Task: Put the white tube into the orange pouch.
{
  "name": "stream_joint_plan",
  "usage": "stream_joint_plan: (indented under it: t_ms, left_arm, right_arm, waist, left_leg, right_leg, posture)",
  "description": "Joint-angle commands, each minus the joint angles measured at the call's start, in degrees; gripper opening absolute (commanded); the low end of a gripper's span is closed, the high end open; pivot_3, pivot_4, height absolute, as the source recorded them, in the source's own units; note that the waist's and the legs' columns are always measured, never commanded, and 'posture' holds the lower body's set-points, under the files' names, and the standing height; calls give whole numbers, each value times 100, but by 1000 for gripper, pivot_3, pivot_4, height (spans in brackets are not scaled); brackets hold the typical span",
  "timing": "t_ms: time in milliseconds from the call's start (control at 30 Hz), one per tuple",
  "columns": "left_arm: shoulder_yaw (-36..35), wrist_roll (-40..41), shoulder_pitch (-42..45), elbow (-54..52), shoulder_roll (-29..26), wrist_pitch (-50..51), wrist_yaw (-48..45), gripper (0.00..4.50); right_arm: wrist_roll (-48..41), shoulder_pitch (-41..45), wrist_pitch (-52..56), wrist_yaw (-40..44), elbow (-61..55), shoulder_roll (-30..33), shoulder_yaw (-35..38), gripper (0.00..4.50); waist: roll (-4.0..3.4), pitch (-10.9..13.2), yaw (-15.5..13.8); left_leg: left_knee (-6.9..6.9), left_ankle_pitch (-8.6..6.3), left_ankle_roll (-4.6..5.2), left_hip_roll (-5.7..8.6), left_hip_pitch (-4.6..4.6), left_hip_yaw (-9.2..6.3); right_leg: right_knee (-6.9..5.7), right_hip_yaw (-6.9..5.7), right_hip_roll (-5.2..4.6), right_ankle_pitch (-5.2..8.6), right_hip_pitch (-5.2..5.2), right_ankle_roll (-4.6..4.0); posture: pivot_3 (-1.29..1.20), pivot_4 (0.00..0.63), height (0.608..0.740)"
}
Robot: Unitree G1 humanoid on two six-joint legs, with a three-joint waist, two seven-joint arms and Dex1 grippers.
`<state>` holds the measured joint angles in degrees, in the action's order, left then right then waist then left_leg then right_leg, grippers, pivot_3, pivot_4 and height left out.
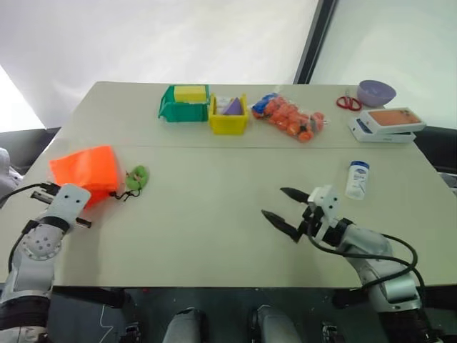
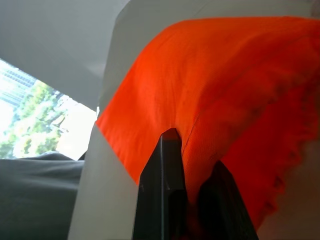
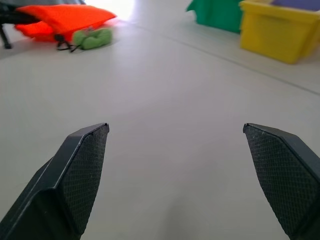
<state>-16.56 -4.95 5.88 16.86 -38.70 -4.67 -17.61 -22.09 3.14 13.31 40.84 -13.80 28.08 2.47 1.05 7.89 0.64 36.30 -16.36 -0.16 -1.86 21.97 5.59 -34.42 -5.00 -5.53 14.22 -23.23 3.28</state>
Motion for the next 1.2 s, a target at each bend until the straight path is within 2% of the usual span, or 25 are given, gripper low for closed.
stream_joint_plan:
  t_ms: [33, 133, 367, 567, 767, 967, 1133, 1200]
  left_arm:
    - [104, 985, -245, -1161, 86, 370, -996, 32]
    - [369, 1339, -408, -1951, 130, 937, -1463, 32]
    - [985, 1348, 73, -2790, 512, 1908, -1376, 32]
    - [1980, 1287, 694, -3559, 1318, 2764, -1131, 32]
    - [2664, 1362, 875, -4341, 1768, 3318, -1107, 32]
    - [2115, 1876, 236, -4896, 1405, 3698, -1407, 32]
    - [1479, 2050, -696, -4549, 601, 3316, -2030, 32]
    - [1401, 2050, -868, -4464, 470, 3187, -2113, 32]
  right_arm:
    - [54, 161, -56, -418, 48, 125, 634, 4500]
    - [188, 346, 48, -803, 497, 311, 1133, 4500]
    - [940, 757, -14, -1828, 1752, 551, 1525, 4500]
    - [919, 1169, 338, -2548, 2369, 247, 1739, 4500]
    - [977, 1532, 351, -3028, 2812, -130, 1684, 4500]
    - [1038, 1761, 209, -3462, 3210, -395, 1748, 4500]
    - [1016, 1978, -18, -3759, 3647, -521, 1826, 4500]
    - [962, 2039, -85, -3751, 3771, -540, 1841, 4500]
  waist:
    - [3, -1, 10]
    - [-2, 1, 13]
    - [-9, 6, 1]
    - [-10, 7, -3]
    - [-9, 10, 9]
    - [-14, 10, 35]
    - [-21, 16, 33]
    - [-25, 19, 17]
  left_leg:
    - [1, 0, 0, 0, 0, 1]
    - [3, 3, 4, 0, -1, 5]
    - [2, 15, 16, -1, -41, 15]
    - [22, 24, 35, 2, -46, 26]
    - [45, 24, 36, -4, -51, 25]
    - [68, 24, 36, -11, -51, 22]
    - [68, 24, 35, -18, -48, 23]
    - [68, 23, 35, -18, -47, 23]
  right_leg:
    - [0, 0, 0, 0, 1, 0]
    - [0, 0, 0, 4, 8, -7]
    - [-10, 0, 7, 8, 59, -12]
    - [-25, 2, 11, -3, 73, 12]
    - [-71, 5, 23, 1, 68, 34]
    - [-79, 13, 33, 2, 69, 32]
    - [-79, 16, 39, 14, 61, 10]
    - [-78, 16, 37, 16, 60, 7]
  posture:
    - [0, 150, 740]
    - [0, 150, 740]
    - [0, 150, 740]
    - [0, 150, 740]
    - [0, 150, 740]
    - [0, 150, 740]
    - [0, 150, 740]
    - [0, 150, 740]
